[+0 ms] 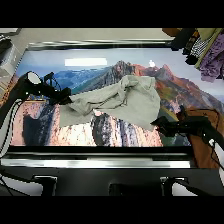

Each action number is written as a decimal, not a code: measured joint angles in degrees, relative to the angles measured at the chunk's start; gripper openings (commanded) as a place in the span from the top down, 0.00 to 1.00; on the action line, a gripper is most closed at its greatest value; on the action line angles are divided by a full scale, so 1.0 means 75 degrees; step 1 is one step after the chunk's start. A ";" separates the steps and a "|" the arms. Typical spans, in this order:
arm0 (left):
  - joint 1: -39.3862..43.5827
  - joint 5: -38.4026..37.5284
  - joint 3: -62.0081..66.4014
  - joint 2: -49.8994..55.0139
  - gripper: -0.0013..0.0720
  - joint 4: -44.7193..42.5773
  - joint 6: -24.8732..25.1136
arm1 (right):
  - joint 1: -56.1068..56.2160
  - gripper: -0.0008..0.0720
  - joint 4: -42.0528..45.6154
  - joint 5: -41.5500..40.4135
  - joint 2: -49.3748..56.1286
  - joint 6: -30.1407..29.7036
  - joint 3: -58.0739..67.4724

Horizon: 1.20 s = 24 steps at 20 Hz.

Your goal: Fold the clothes and pants, and hang the long-sleeved shirts on hangers.

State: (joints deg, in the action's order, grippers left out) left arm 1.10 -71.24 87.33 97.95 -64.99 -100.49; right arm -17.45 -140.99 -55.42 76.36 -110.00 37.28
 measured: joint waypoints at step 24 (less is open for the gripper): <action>-0.2066 -0.1364 0.3104 -0.3249 0.96 0.0332 -0.0420 | 0.1475 0.94 0.1612 -0.1515 -0.3153 0.2057 0.9157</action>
State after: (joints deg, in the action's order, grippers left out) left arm -14.39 -81.47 110.61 73.58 -62.50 -103.63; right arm -6.39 -128.90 -66.78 52.71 -94.56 105.95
